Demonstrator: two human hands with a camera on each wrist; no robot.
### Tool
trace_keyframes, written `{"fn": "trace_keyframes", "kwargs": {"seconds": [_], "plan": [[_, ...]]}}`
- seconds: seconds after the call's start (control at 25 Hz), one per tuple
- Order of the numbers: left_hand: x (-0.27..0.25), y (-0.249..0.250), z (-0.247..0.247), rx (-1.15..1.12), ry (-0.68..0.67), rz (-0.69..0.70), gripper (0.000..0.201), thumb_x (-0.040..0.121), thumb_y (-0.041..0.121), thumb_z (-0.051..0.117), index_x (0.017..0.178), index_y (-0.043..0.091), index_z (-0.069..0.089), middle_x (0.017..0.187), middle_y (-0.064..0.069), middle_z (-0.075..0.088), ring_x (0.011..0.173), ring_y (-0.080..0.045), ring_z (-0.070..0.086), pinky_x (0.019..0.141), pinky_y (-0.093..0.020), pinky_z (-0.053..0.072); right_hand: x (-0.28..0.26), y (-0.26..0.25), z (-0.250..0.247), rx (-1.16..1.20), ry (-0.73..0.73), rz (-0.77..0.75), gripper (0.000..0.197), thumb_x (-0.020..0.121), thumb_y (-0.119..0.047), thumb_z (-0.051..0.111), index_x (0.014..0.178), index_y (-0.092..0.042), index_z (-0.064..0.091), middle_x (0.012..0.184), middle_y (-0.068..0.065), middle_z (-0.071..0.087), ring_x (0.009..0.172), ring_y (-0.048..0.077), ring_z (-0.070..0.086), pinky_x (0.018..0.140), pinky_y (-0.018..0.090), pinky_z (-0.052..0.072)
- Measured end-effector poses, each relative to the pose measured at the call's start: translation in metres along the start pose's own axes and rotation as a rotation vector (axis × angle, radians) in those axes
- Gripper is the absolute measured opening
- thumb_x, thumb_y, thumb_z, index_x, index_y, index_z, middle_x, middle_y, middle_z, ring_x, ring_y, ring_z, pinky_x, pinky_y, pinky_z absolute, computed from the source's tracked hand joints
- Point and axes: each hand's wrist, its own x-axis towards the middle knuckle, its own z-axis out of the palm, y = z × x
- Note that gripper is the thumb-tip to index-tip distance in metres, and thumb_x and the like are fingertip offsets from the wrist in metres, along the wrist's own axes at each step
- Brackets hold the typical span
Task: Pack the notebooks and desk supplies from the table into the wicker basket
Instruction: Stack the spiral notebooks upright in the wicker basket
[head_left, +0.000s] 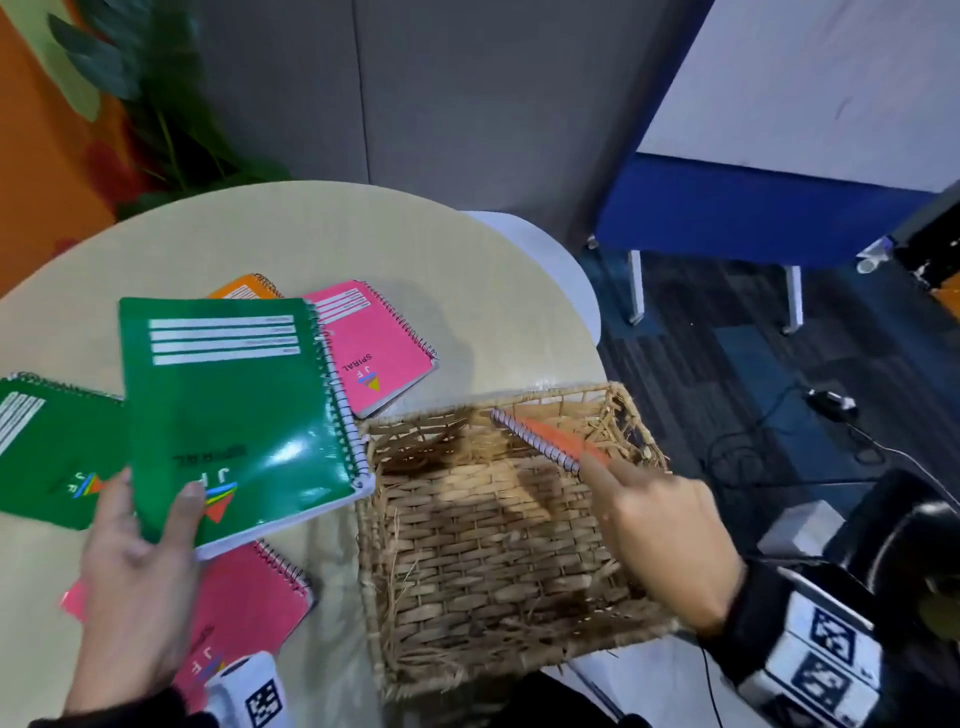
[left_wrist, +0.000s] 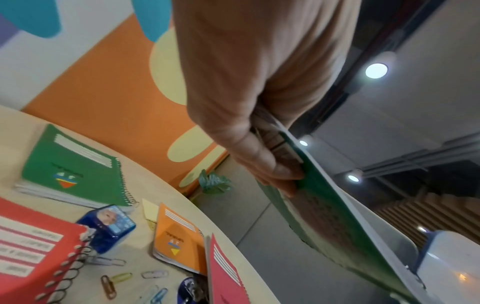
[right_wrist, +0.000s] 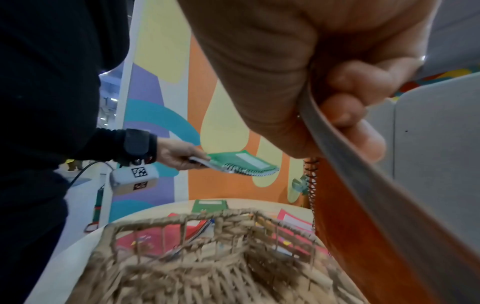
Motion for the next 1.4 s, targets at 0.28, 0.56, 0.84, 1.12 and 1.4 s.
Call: {"fn": "trace_keyframes", "kwargs": {"seconds": [0.28, 0.56, 0.84, 1.12, 1.4], "plan": [[-0.021, 0.031, 0.019, 0.108, -0.243, 0.032, 0.029, 0.098, 0.013, 0.048, 0.126, 0.019, 0.052, 0.129, -0.004, 0.055, 0.115, -0.009, 0.051, 0.092, -0.002, 0.031, 0.005, -0.037, 0.086, -0.043, -0.450, -0.153, 0.036, 0.045, -0.012, 0.086, 0.075, -0.001, 0.069, 0.054, 0.007, 0.064, 0.037, 0.023, 0.063, 0.029, 0.023, 0.038], [-0.038, 0.034, 0.038, -0.009, -0.364, 0.021, 0.024, 0.098, 0.015, 0.046, 0.114, 0.033, 0.047, 0.104, 0.026, 0.055, 0.081, 0.031, 0.053, 0.081, 0.003, 0.043, 0.018, -0.023, 0.103, 0.178, -0.854, -0.141, 0.056, 0.094, -0.054, 0.035, 0.117, -0.007, 0.052, 0.107, 0.016, 0.066, 0.095, 0.035, 0.064, 0.078, 0.041, 0.052], [-0.057, 0.052, 0.076, -0.135, -0.516, 0.092, 0.035, 0.094, 0.008, 0.052, 0.114, 0.036, 0.047, 0.104, 0.020, 0.069, 0.094, 0.010, 0.066, 0.076, -0.004, 0.052, 0.032, -0.005, -0.007, 1.356, -0.620, 0.097, 0.076, 0.074, -0.055, 0.063, 0.138, -0.027, 0.034, 0.109, -0.033, 0.060, 0.099, -0.015, 0.057, 0.088, 0.011, 0.050], [-0.040, 0.047, 0.052, 0.092, -0.735, 0.200, 0.033, 0.089, 0.051, 0.054, 0.119, 0.038, 0.056, 0.110, 0.015, 0.073, 0.098, 0.000, 0.070, 0.085, -0.023, 0.053, 0.038, 0.059, -0.093, 1.099, 0.226, -0.008, 0.023, 0.083, 0.001, 0.066, 0.087, -0.022, 0.067, 0.084, -0.012, 0.073, 0.067, -0.005, 0.060, 0.065, 0.009, 0.047], [0.001, -0.038, -0.054, 0.180, -0.296, 0.017, 0.022, 0.097, 0.021, 0.050, 0.105, 0.037, 0.063, 0.098, 0.014, 0.070, 0.086, 0.009, 0.068, 0.092, -0.036, 0.052, 0.106, 0.071, -0.057, 0.616, -0.287, -0.424, 0.024, 0.092, -0.021, 0.058, 0.106, -0.002, 0.063, 0.096, 0.003, 0.070, 0.077, 0.000, 0.054, 0.074, 0.013, 0.044]]}}
